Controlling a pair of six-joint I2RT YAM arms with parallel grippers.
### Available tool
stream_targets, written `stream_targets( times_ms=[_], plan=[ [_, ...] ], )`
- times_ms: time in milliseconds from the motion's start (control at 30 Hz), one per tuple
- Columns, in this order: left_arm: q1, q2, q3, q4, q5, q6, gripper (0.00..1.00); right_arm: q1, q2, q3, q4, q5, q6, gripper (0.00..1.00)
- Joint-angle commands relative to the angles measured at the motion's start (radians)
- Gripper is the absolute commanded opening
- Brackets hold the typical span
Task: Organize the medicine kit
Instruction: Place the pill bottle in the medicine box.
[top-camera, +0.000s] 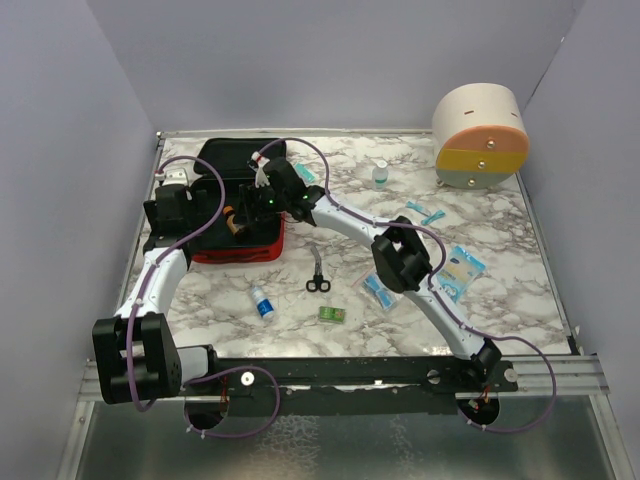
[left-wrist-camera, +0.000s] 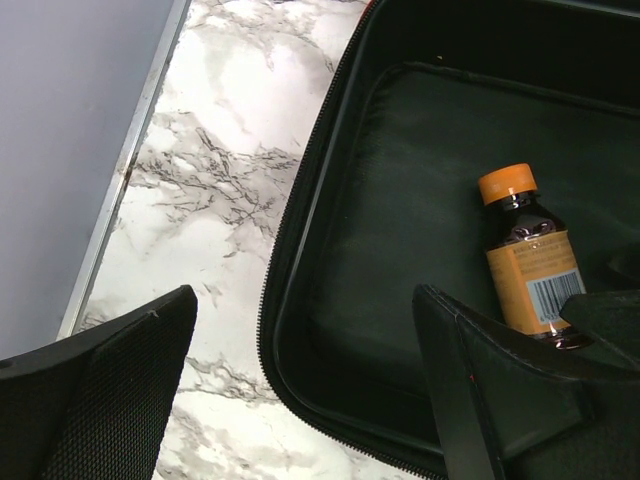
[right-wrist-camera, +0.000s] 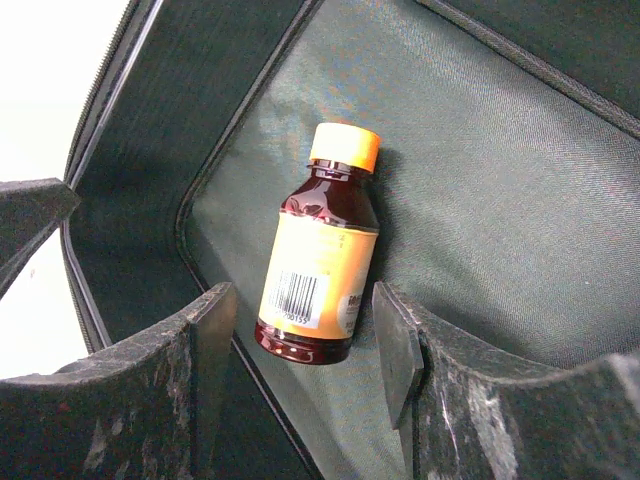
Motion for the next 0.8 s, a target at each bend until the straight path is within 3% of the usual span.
stream_targets(
  times_ms=[0, 267, 500, 767],
  plan=[
    [-0.005, -0.017, 0.036, -0.010, 0.047, -0.009, 0.91, 0.005, -0.034, -0.020, 0.025, 0.041, -0.024, 0.58],
    [-0.009, 0.010, 0.065, -0.017, 0.185, -0.052, 0.88, -0.003, -0.164, -0.080, 0.006, 0.147, -0.087, 0.58],
    [-0.009, 0.059, 0.114, -0.037, 0.222, -0.067, 0.86, -0.085, -0.297, -0.129, -0.032, 0.221, -0.076, 0.58],
    [-0.020, 0.140, 0.211, -0.056, 0.280, -0.098, 0.85, -0.226, -0.392, -0.107, -0.226, 0.402, -0.145, 0.58]
  ],
)
